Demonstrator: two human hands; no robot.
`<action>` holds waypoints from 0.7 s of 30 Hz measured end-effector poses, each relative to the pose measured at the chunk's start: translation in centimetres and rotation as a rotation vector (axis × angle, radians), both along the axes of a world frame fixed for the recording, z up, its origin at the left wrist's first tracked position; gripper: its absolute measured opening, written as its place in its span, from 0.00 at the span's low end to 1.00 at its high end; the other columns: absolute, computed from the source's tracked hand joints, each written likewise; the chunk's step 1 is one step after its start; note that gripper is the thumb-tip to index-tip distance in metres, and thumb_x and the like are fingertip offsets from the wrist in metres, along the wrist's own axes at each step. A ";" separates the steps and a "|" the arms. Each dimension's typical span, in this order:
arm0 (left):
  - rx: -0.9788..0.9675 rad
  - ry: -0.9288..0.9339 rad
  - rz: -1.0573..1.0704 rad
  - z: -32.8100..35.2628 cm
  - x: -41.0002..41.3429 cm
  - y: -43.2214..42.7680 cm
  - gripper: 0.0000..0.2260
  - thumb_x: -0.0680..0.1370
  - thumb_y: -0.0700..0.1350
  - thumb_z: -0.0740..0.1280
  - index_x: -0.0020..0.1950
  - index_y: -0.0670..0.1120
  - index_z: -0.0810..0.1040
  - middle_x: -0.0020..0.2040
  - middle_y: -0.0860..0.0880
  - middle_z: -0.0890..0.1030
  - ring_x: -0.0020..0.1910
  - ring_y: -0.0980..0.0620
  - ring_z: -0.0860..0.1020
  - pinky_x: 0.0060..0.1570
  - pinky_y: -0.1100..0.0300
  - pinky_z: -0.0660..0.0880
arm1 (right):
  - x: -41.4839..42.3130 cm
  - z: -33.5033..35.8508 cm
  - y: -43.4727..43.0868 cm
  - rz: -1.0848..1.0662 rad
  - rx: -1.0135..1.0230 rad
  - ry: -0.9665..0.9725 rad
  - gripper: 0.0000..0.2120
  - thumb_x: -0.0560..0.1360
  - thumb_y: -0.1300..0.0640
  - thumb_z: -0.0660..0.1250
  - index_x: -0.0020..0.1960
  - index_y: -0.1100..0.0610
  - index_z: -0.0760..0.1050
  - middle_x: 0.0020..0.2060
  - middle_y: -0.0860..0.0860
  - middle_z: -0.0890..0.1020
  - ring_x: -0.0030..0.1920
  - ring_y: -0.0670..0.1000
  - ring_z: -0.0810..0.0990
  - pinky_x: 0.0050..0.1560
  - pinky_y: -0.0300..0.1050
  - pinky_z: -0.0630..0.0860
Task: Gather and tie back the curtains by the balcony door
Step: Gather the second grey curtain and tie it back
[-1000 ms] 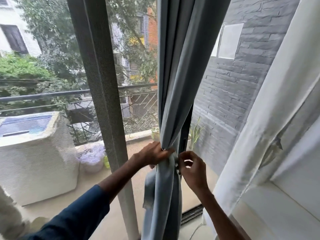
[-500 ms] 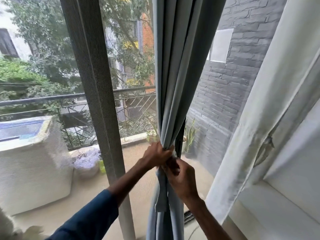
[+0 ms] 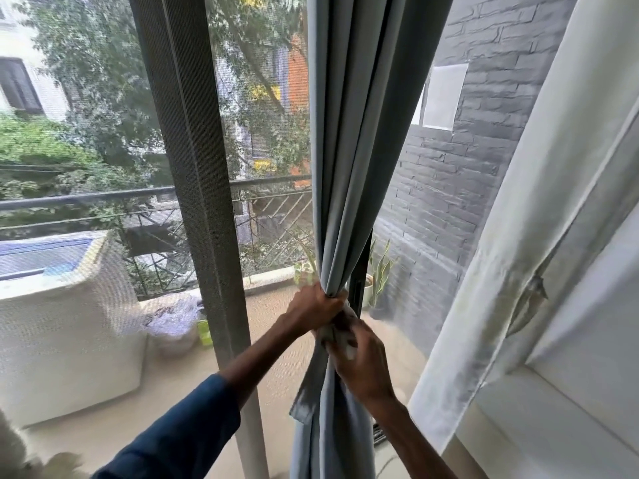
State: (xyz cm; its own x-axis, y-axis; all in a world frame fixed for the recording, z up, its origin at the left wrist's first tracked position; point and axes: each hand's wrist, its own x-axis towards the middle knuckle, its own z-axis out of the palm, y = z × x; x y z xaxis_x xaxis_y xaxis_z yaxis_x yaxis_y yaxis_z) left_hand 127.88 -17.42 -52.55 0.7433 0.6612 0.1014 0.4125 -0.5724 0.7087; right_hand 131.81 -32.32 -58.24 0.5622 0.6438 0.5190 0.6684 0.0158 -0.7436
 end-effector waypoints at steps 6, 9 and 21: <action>0.010 0.019 -0.001 0.1 -0.1 -0.6 0.21 0.71 0.62 0.60 0.49 0.45 0.77 0.42 0.44 0.81 0.39 0.46 0.80 0.34 0.58 0.76 | 0.7 1.2 -0.3 0.076 -0.165 0.128 0.12 0.70 0.43 0.77 0.49 0.48 0.82 0.42 0.41 0.83 0.44 0.39 0.82 0.42 0.28 0.72; 0.007 0.032 0.049 0.1 0.0 -0.7 0.24 0.71 0.63 0.61 0.52 0.45 0.77 0.45 0.44 0.81 0.41 0.46 0.80 0.37 0.57 0.77 | 0.4 1.2 -0.2 0.070 -0.139 0.056 0.13 0.70 0.44 0.77 0.49 0.51 0.83 0.43 0.42 0.83 0.44 0.39 0.81 0.42 0.28 0.71; -0.072 0.042 -0.028 0.5 -0.3 -0.5 0.20 0.75 0.57 0.67 0.55 0.42 0.79 0.50 0.41 0.83 0.47 0.43 0.82 0.45 0.51 0.81 | 0.7 1.2 0.3 0.077 -0.319 0.231 0.13 0.70 0.42 0.77 0.43 0.52 0.86 0.30 0.41 0.83 0.32 0.34 0.80 0.31 0.28 0.68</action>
